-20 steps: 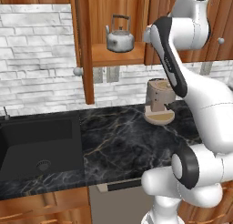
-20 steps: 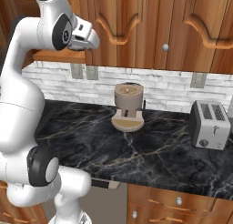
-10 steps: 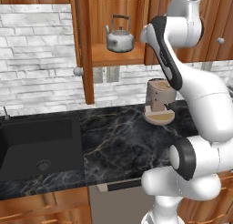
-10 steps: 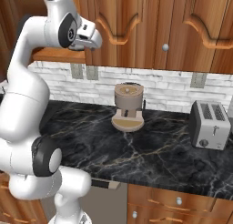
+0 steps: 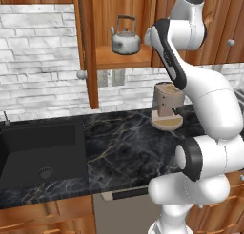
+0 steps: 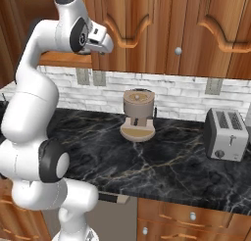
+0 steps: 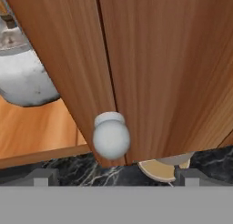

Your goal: Open the cabinet, pick the kettle from the cabinet, and place it in the sink.

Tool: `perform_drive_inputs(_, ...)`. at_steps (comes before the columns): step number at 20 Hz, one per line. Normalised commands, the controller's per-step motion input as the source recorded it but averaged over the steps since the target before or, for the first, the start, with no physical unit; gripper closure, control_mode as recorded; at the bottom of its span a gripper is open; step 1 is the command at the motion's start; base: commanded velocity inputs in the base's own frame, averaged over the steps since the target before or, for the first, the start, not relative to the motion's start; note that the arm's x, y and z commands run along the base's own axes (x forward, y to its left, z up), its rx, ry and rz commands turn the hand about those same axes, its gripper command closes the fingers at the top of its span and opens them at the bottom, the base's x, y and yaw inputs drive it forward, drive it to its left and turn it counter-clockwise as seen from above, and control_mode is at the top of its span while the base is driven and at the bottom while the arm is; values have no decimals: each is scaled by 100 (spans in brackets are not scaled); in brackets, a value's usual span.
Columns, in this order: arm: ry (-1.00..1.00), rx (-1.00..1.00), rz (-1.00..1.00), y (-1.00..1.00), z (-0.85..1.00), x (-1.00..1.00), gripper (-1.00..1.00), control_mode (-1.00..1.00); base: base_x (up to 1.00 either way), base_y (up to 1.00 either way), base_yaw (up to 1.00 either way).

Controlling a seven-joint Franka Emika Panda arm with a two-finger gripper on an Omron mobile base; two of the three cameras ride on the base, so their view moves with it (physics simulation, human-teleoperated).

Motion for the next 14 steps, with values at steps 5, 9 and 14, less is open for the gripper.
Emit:
perform_drive_inputs(5,0,0,0,0,0,30,-100,-100,0,0,0)
perform_drive_inputs(9,0,0,0,0,0,28,-100,-100,0,0,0)
perform_drive_inputs(14,0,0,0,0,0,25,-100,-100,0,0,0)
